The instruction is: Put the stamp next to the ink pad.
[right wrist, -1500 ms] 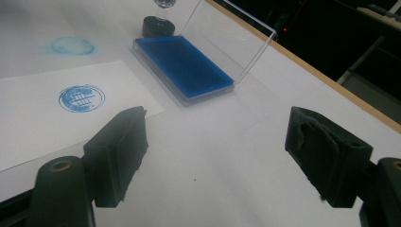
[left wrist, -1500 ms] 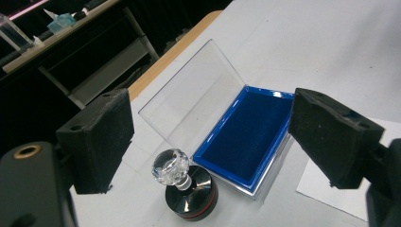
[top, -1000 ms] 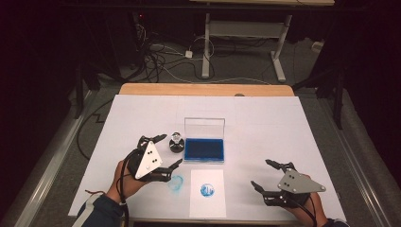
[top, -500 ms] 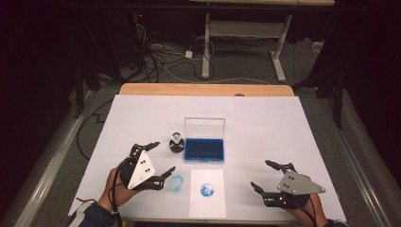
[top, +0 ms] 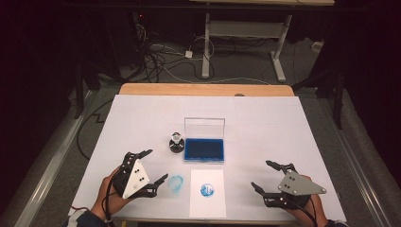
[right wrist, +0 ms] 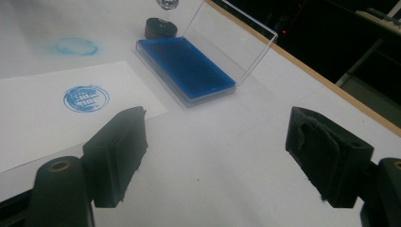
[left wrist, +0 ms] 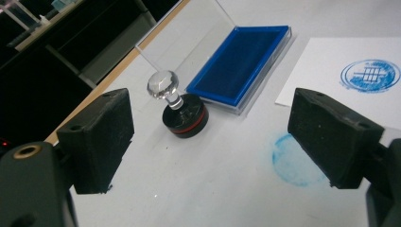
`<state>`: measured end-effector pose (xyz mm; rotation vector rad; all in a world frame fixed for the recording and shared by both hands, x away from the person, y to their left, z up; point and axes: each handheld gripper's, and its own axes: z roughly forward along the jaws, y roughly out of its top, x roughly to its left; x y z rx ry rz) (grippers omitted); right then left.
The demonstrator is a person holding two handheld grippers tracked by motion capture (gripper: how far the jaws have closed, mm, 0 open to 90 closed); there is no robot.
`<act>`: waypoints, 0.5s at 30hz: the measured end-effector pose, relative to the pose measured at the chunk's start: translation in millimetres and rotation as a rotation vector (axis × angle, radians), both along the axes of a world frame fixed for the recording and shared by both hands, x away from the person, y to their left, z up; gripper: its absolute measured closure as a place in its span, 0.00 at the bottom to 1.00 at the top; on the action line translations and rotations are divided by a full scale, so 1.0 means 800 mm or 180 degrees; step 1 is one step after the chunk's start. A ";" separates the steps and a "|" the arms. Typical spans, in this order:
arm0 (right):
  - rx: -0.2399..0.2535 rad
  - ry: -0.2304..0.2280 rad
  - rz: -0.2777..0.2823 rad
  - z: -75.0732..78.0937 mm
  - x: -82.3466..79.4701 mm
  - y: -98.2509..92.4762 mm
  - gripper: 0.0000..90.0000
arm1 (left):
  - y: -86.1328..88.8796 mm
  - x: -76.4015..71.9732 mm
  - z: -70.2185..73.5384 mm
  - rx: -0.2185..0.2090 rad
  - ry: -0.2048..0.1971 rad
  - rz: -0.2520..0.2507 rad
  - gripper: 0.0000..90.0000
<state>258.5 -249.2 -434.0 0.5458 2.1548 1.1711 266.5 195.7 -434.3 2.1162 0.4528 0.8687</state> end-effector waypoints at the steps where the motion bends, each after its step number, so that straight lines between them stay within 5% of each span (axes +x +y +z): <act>1: 0.0001 -0.0002 0.0002 0.000 0.000 0.000 0.24 | 0.002 -0.001 -0.001 -0.0014 0.0005 0.0004 0.16; 15: 0.0050 -0.0072 -0.0037 0.001 -0.003 -0.004 0.22 | 0.035 -0.008 -0.029 -0.0054 0.0131 0.0133 0.16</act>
